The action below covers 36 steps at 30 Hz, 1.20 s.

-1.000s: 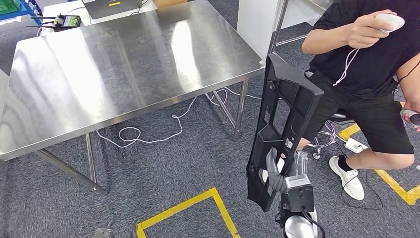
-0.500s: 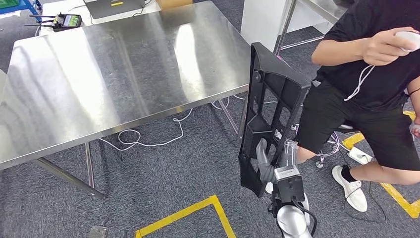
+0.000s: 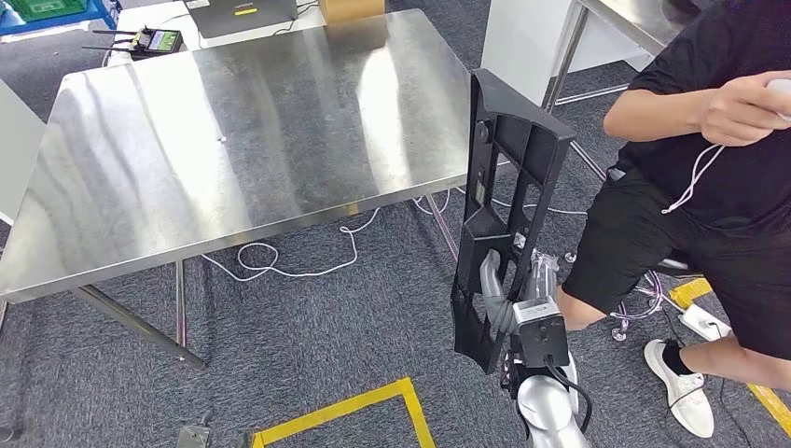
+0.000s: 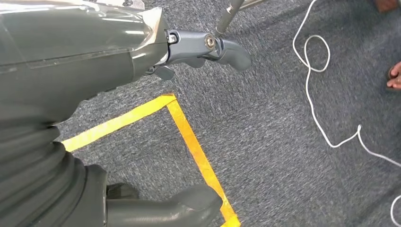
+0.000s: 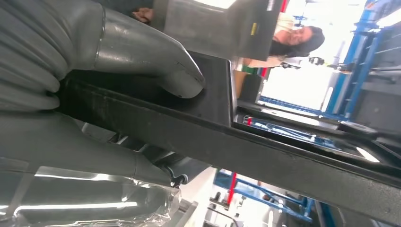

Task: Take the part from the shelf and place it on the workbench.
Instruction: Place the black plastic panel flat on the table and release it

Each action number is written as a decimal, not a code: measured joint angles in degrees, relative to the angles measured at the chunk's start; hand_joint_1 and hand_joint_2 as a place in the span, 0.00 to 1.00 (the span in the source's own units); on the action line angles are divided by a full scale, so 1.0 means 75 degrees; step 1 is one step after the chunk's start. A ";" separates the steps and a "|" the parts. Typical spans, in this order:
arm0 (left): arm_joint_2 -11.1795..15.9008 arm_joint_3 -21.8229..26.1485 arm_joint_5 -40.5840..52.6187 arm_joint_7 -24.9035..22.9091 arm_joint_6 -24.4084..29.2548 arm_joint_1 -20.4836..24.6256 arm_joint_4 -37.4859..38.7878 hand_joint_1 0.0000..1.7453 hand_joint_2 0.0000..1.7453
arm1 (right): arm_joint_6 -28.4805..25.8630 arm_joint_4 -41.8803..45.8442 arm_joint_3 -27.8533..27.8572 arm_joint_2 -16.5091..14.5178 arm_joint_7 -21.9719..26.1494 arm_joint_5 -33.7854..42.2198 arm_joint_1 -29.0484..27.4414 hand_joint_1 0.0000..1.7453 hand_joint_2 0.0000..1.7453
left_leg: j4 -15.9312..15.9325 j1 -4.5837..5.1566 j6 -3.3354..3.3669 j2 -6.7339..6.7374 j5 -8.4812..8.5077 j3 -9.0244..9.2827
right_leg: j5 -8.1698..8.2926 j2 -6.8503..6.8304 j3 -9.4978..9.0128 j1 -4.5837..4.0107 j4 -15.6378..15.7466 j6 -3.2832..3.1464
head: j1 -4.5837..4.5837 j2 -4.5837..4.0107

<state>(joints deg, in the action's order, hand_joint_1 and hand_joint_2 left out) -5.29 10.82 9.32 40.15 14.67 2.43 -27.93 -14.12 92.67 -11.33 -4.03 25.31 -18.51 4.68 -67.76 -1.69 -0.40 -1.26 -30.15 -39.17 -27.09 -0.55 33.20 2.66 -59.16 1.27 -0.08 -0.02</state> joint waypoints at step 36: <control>0.0008 0.0028 0.0001 0.0000 -0.0035 0.0163 0.0151 0.00 1.00 | 0.0098 -0.0389 0.0019 -0.0195 -0.0089 -0.0074 0.0509 1.00 1.00 | 0.0159 -0.0014 -0.0068 0.0344 0.0489 -0.0189 | -0.0045 -0.0337 -0.0255 -0.0180 0.0236 -0.0142 | 0.0020 0.0000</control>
<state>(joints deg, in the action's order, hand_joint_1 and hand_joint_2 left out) -5.23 11.03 9.33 40.15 14.40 3.65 -26.80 -13.38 89.75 -11.19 -5.49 24.64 -19.06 8.50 -66.57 -1.80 -0.91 1.32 -26.48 -40.59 -27.42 -3.07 31.29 1.31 -57.39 0.21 0.07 -0.02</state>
